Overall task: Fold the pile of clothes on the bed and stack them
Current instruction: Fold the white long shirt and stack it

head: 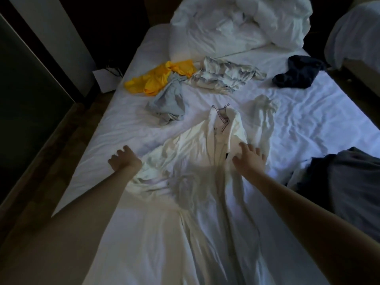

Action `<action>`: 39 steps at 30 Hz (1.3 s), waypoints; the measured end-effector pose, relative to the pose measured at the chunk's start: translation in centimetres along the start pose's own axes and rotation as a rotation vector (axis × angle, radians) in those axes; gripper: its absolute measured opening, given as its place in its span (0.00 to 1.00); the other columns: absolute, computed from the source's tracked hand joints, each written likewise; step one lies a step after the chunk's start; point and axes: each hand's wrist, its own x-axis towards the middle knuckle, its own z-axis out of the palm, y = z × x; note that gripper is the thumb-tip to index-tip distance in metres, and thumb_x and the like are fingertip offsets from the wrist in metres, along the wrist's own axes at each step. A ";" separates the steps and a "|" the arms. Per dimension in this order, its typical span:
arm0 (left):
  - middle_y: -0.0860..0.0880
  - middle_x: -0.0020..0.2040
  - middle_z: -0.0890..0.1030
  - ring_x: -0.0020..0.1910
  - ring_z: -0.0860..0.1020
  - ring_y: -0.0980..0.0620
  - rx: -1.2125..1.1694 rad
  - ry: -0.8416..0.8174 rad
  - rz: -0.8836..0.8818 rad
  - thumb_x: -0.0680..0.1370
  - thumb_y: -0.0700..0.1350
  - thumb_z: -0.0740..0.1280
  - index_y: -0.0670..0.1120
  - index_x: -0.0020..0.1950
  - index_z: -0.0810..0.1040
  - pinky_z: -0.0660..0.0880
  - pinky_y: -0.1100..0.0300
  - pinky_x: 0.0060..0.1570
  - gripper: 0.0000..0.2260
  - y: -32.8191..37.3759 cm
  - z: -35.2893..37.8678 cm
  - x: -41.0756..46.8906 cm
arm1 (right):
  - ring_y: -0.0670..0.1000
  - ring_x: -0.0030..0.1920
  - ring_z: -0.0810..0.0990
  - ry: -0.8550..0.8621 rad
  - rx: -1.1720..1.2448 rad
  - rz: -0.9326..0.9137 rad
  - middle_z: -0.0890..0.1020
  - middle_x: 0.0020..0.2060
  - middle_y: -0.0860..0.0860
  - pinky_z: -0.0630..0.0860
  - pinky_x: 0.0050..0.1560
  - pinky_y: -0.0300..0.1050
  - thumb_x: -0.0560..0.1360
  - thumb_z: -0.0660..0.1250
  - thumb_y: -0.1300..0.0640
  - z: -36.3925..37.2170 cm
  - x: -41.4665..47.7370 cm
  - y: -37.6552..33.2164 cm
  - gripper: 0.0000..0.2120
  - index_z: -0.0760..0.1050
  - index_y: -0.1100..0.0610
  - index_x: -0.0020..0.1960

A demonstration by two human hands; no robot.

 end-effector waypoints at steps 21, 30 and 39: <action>0.34 0.63 0.69 0.59 0.72 0.33 -0.436 0.044 0.105 0.78 0.37 0.58 0.39 0.67 0.62 0.70 0.44 0.56 0.18 8.5 7.5 6.6 | 0.63 0.63 0.70 0.071 0.211 0.502 0.71 0.63 0.63 0.67 0.62 0.53 0.73 0.68 0.58 1.3 8.0 6.4 0.24 0.65 0.63 0.65; 0.42 0.60 0.76 0.63 0.69 0.42 -0.531 0.129 0.491 0.71 0.52 0.61 0.41 0.57 0.75 0.66 0.55 0.57 0.20 14.7 4.4 8.0 | 0.60 0.66 0.67 0.202 0.193 -0.063 0.72 0.66 0.57 0.62 0.67 0.50 0.74 0.60 0.63 0.7 13.8 0.9 0.21 0.70 0.57 0.66; 0.39 0.63 0.74 0.62 0.73 0.40 -0.331 0.066 0.496 0.82 0.47 0.55 0.41 0.66 0.69 0.69 0.51 0.56 0.16 20.4 5.9 8.2 | 0.61 0.58 0.75 0.050 0.332 0.128 0.77 0.59 0.59 0.71 0.57 0.50 0.75 0.63 0.49 5.2 15.9 1.4 0.20 0.71 0.60 0.62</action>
